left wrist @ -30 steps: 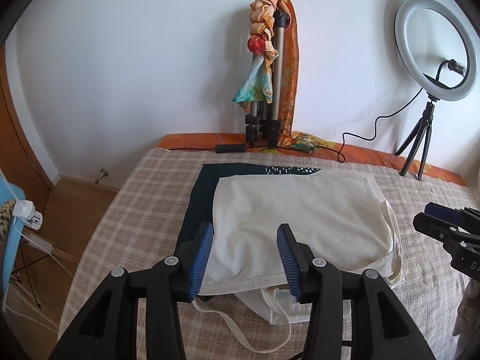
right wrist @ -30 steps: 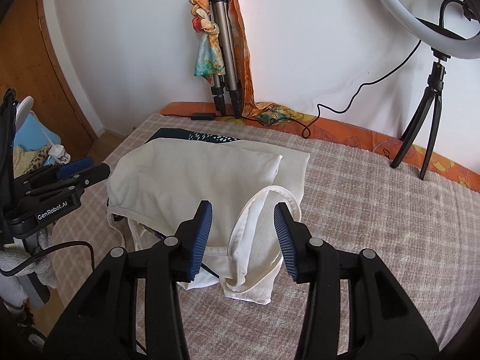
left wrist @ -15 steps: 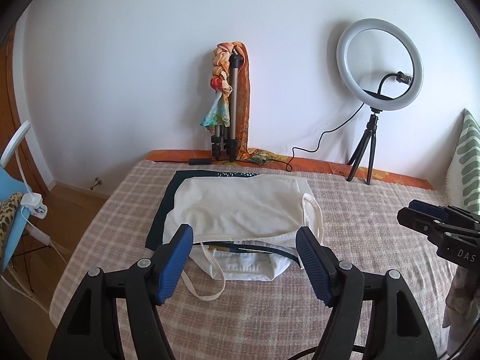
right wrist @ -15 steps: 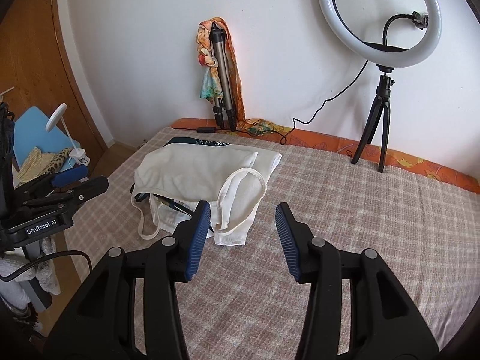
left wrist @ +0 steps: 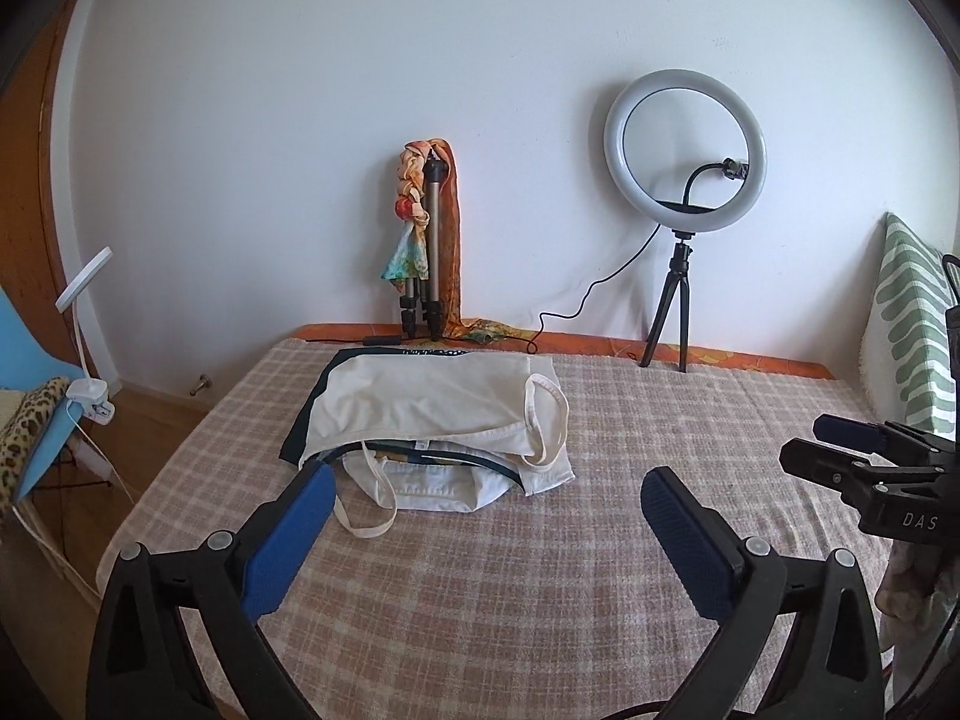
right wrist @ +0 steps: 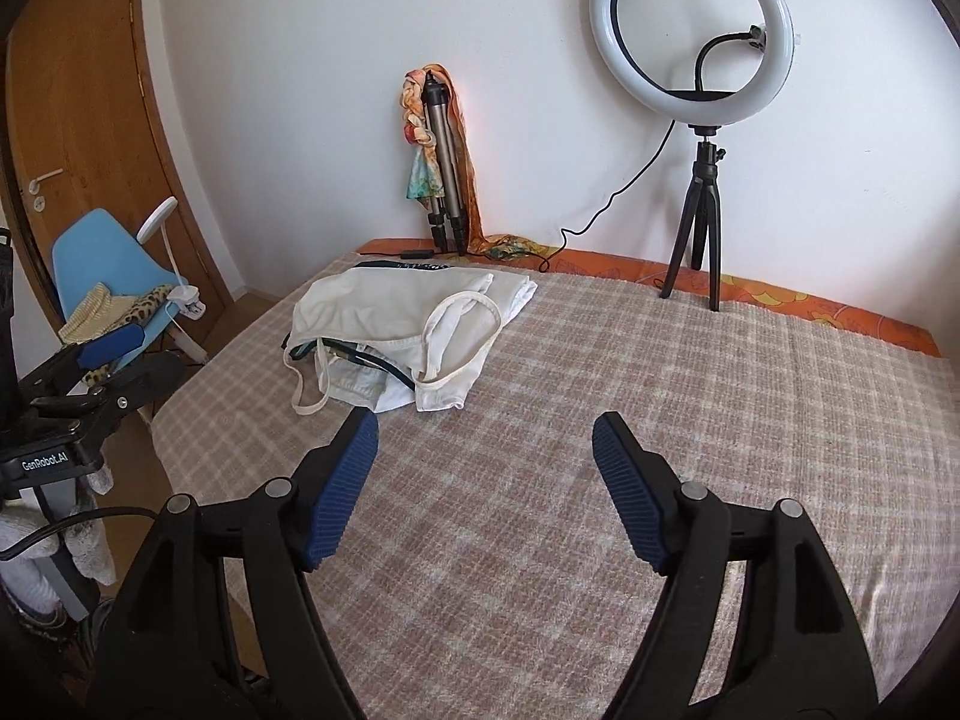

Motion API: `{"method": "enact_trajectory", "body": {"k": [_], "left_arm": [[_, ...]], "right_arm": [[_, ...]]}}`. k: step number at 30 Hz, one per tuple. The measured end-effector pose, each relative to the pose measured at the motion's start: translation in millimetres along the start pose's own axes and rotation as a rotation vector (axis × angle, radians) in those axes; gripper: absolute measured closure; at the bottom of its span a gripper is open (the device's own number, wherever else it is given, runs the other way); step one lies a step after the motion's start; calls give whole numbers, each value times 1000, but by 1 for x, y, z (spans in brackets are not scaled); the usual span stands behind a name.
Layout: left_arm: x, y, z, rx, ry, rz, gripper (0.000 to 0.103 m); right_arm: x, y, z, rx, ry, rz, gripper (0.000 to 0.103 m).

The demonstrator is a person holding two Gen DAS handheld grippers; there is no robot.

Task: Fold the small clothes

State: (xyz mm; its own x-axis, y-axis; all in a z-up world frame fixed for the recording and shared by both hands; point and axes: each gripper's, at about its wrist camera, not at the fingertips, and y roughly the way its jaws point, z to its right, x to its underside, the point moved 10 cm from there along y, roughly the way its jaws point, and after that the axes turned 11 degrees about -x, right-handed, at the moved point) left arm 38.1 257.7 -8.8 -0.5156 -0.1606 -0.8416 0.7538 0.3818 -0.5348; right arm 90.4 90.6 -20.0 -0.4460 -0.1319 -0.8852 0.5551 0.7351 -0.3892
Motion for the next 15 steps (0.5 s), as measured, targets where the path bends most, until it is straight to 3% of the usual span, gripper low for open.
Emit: {"method": "enact_trajectory", "body": {"k": [15], "left_arm": [[28,-11,16,-43,2,10,0]], "right_arm": [[25,-12,13,23,-28,27,7]]}}
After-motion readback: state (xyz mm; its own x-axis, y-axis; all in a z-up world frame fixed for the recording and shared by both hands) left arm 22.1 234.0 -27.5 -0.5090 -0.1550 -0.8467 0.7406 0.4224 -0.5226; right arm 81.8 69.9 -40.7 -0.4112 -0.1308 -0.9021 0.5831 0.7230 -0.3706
